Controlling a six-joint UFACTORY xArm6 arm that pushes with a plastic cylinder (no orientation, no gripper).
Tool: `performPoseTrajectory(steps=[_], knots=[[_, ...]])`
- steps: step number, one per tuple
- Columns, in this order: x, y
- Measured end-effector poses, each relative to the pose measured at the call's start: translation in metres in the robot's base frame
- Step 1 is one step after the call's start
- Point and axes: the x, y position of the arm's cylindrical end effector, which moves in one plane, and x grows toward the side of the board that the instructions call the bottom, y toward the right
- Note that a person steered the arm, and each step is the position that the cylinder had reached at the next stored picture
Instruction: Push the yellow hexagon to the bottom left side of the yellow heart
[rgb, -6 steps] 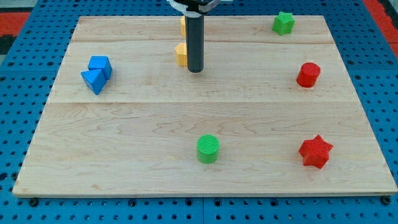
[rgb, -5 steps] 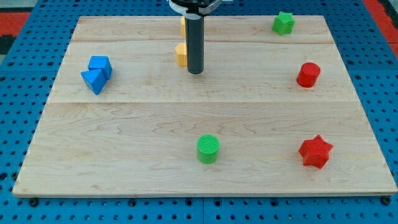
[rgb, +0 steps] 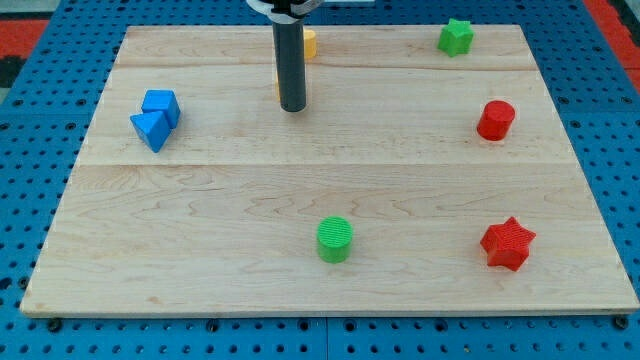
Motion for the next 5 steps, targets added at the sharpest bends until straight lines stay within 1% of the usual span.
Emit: performPoseTrajectory(steps=[2,4,5], knots=[[-0.019,-0.004],[-0.054,-0.004],[-0.064,-0.004]])
